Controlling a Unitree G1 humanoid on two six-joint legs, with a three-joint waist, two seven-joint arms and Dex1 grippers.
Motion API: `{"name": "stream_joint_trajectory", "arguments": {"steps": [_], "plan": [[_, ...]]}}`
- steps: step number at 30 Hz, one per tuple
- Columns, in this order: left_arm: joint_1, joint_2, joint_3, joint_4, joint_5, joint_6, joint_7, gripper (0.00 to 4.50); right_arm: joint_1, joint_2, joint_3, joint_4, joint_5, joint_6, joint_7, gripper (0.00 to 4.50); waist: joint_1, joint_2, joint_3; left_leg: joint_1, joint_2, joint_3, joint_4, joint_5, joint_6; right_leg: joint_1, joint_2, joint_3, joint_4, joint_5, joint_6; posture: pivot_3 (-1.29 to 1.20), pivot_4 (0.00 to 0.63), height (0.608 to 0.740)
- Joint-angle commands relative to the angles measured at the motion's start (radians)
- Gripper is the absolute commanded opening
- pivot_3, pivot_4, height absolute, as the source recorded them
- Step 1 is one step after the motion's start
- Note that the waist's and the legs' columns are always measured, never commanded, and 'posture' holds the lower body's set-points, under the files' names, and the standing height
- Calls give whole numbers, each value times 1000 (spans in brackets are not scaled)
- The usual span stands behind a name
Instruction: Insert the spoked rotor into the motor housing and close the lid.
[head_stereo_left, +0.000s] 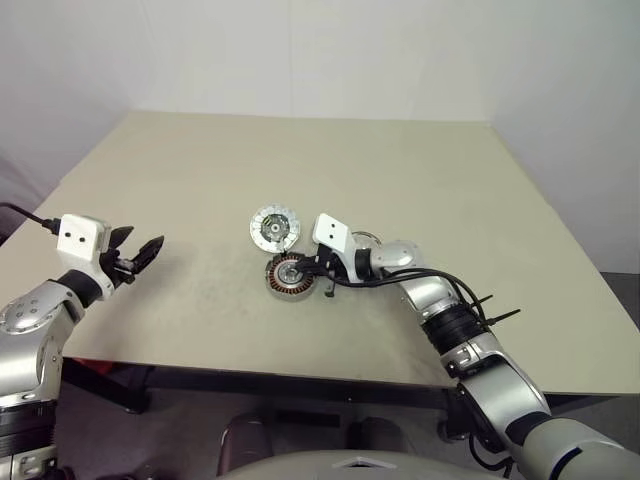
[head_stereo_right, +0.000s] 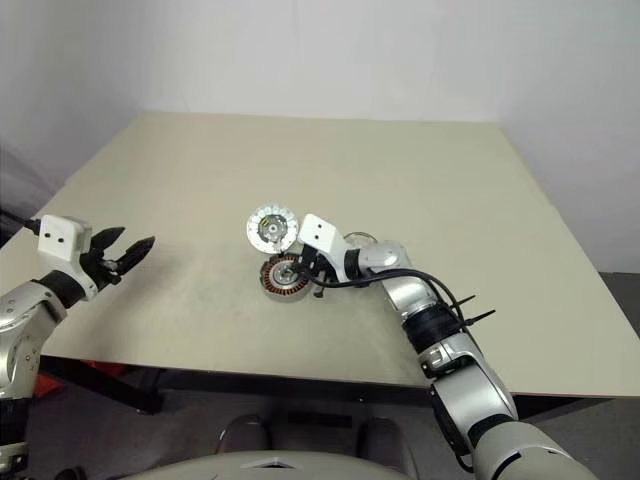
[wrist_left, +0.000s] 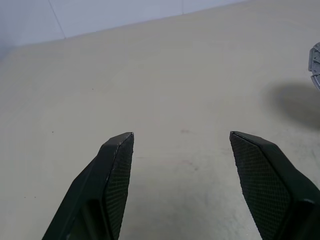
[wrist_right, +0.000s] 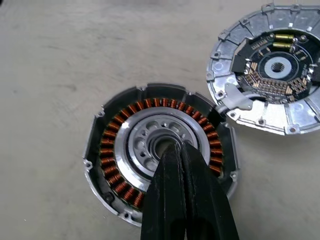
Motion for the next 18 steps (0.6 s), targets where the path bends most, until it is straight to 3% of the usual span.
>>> {"name": "stream_joint_trajectory", "arguments": {"steps": [1,18], "plan": [[-16,21,30,-16,-1,-19,0,3239,-16,10,-6,-40,18,7,-5,12,0,0,0,0,0,0,0,0,0,0,0,0,0,0,0,0,0,740],[-28,13,16,-2,3,-29,-2,3239,-1,-49,-23,-71,23,20,5,12,0,0,0,0,0,0,0,0,0,0,0,0,0,0,0,0,0,740]]}}
